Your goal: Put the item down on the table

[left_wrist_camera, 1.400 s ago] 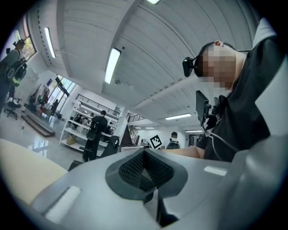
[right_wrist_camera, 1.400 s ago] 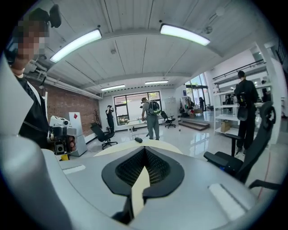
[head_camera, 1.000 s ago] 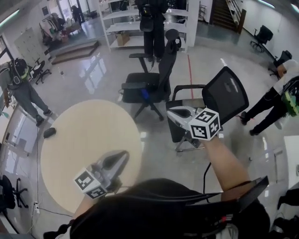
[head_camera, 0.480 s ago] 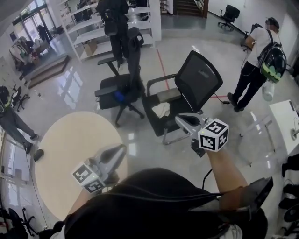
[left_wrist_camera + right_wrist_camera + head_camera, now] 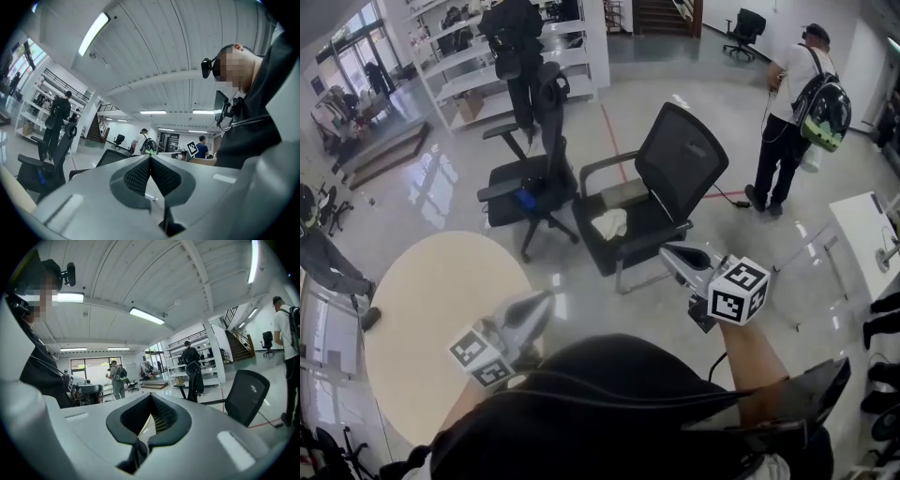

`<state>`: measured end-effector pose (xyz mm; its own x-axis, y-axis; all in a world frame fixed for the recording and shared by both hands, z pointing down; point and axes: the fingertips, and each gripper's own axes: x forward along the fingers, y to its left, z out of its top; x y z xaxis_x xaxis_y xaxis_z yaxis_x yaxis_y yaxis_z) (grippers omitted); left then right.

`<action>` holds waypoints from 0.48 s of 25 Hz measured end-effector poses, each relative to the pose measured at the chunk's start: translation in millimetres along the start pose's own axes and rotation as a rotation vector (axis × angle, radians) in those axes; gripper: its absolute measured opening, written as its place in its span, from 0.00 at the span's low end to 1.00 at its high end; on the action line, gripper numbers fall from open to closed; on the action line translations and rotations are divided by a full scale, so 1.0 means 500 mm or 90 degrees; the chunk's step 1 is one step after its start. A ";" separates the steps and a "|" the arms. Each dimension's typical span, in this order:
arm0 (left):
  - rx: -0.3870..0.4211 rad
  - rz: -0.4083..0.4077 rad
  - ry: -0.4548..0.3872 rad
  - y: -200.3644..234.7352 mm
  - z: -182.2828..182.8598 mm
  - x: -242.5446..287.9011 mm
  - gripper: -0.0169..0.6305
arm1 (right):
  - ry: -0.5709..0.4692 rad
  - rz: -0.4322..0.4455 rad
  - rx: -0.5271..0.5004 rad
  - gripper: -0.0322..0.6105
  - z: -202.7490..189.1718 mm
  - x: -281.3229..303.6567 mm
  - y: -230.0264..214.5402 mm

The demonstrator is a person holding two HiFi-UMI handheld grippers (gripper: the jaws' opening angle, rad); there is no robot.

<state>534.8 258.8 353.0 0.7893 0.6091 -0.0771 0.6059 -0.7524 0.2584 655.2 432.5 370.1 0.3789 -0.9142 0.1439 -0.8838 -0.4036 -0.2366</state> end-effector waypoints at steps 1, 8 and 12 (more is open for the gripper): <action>0.000 0.002 -0.001 -0.002 -0.002 0.001 0.02 | -0.002 0.003 -0.002 0.07 0.001 -0.003 0.002; -0.005 -0.001 -0.001 -0.014 -0.008 -0.004 0.02 | -0.004 0.019 -0.007 0.07 0.012 0.002 0.025; -0.003 -0.003 -0.001 -0.016 0.000 -0.035 0.02 | -0.004 0.018 -0.010 0.07 0.022 0.006 0.063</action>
<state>516.2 254.0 352.5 0.7869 0.6120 -0.0793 0.6087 -0.7486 0.2628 631.8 416.7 352.4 0.3552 -0.9255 0.1313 -0.8985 -0.3767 -0.2252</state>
